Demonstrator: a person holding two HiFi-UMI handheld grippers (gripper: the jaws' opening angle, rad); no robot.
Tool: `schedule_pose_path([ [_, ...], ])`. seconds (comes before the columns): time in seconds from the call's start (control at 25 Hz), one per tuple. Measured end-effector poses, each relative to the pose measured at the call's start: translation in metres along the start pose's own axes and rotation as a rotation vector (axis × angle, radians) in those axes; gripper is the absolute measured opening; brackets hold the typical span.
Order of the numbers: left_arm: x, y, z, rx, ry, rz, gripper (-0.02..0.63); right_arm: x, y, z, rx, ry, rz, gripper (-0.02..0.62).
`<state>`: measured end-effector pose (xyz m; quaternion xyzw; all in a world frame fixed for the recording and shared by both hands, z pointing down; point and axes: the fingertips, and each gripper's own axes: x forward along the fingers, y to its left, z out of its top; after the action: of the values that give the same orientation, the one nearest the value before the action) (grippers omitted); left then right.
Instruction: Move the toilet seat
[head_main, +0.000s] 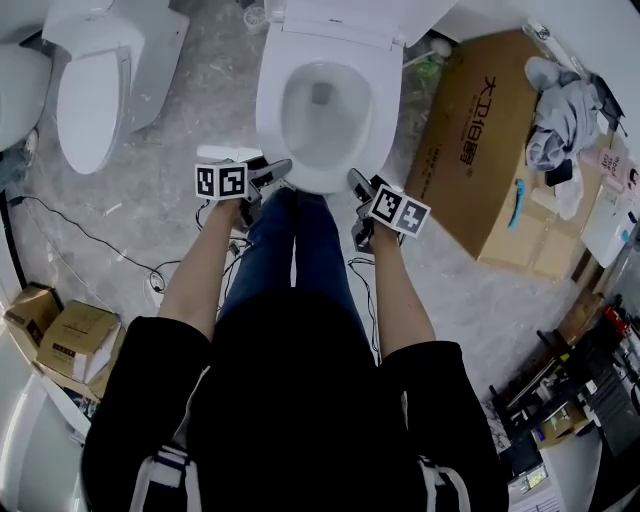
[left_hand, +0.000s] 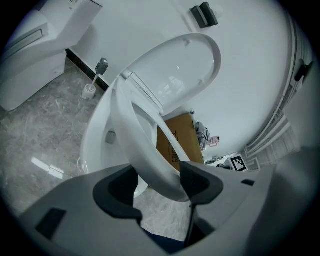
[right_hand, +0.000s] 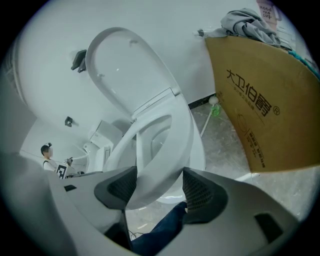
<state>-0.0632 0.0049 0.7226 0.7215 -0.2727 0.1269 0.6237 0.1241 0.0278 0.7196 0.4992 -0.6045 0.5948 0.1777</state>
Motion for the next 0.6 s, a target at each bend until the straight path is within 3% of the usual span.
schedule_pose_path([
  [0.6, -0.024, -0.057, 0.052, -0.034, -0.097, -0.026, 0.288, -0.044, 0.040, 0.054, 0.062, -0.098, 0.027, 0.307],
])
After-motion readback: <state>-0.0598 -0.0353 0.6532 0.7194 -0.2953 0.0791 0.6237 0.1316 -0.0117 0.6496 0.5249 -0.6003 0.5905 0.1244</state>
